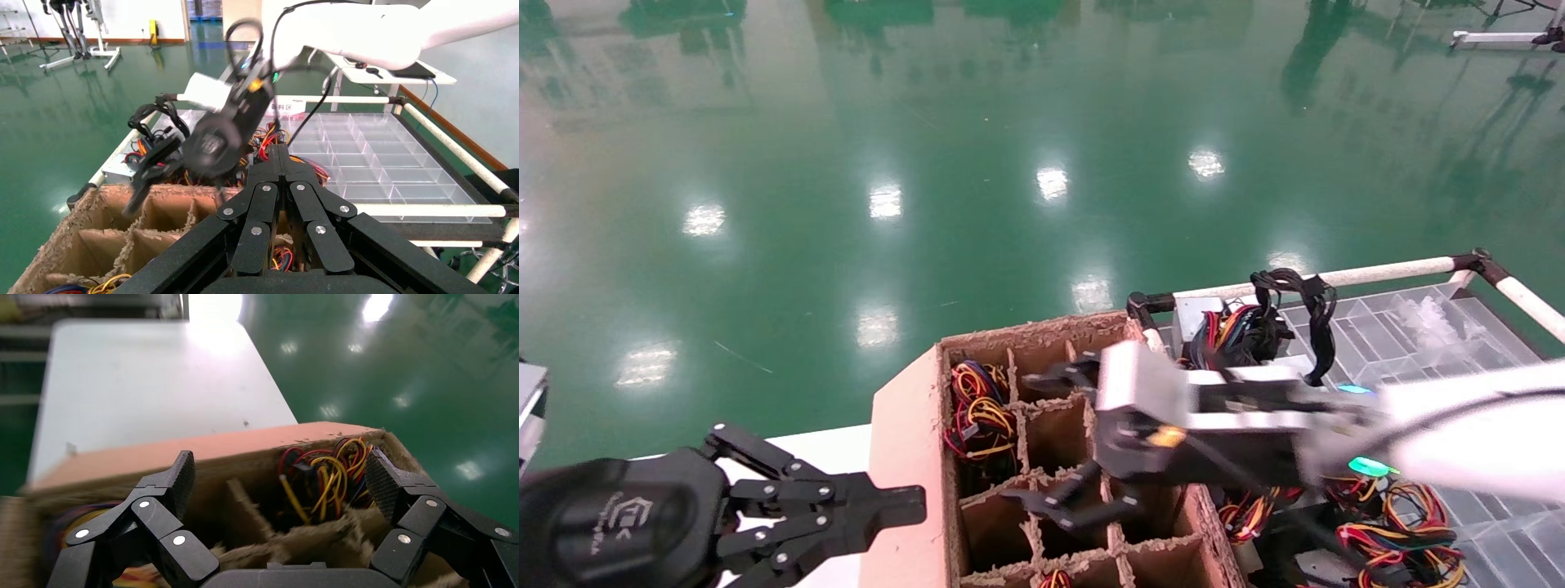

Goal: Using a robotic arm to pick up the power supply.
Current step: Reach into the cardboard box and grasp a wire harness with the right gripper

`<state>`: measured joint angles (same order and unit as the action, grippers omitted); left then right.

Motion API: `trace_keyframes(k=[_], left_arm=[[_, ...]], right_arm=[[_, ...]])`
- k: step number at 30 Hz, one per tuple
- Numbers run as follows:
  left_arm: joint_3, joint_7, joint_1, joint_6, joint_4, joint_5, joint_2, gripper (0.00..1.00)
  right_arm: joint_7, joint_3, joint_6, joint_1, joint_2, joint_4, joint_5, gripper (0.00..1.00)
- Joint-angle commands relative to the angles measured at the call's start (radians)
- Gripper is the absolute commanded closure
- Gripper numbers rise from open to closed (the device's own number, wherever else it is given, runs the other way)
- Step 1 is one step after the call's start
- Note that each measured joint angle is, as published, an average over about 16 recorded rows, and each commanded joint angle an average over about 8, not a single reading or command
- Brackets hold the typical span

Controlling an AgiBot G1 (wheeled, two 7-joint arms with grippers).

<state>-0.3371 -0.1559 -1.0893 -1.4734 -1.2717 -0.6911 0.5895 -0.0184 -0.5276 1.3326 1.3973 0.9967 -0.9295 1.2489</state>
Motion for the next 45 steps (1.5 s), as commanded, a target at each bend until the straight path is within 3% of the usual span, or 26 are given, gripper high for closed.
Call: trace_keyframes(k=[1, 2, 7, 9, 10, 15, 17, 18, 30, 45], left_arm=[[0.0, 0.0, 0.0, 0.0, 0.0, 0.0, 0.0, 1.0], [0.0, 0.0, 0.0, 0.0, 0.0, 0.0, 0.0, 1.0], [0.0, 0.0, 0.0, 0.0, 0.0, 0.0, 0.0, 0.96], [0.0, 0.0, 0.0, 0.0, 0.0, 0.0, 0.0, 0.86], [0.0, 0.0, 0.0, 0.0, 0.0, 0.0, 0.0, 0.76], [0.0, 0.0, 0.0, 0.0, 0.0, 0.0, 0.0, 0.18], [0.0, 0.0, 0.0, 0.0, 0.0, 0.0, 0.0, 0.04], [0.0, 0.0, 0.0, 0.0, 0.0, 0.0, 0.0, 0.01], [-0.001, 0.0, 0.0, 0.0, 0.0, 0.0, 0.0, 0.0], [-0.001, 0.0, 0.0, 0.0, 0.0, 0.001, 0.0, 0.0]], right_arm=[[-0.039, -0.024, -0.02, 0.031, 0.05, 0.05, 0.048, 0.0], [-0.057, -0.032, -0.028, 0.041, 0.069, 0.074, 0.063, 0.07], [-0.133, -0.061, -0.05, 0.086, 0.147, 0.195, 0.114, 0.7], [-0.155, -0.068, -0.054, 0.101, 0.17, 0.242, 0.125, 0.95], [-0.166, -0.07, -0.055, 0.108, 0.181, 0.264, 0.129, 1.0], [-0.212, -0.082, -0.056, 0.14, 0.223, 0.365, 0.144, 1.0], [-0.227, -0.085, -0.055, 0.152, 0.237, 0.399, 0.15, 1.0], [-0.234, -0.087, -0.054, 0.158, 0.243, 0.416, 0.152, 1.0], [-0.293, -0.098, -0.072, 0.206, 0.287, 0.569, 0.173, 1.0], [-0.339, -0.101, -0.081, 0.225, 0.31, 0.675, 0.178, 1.0]])
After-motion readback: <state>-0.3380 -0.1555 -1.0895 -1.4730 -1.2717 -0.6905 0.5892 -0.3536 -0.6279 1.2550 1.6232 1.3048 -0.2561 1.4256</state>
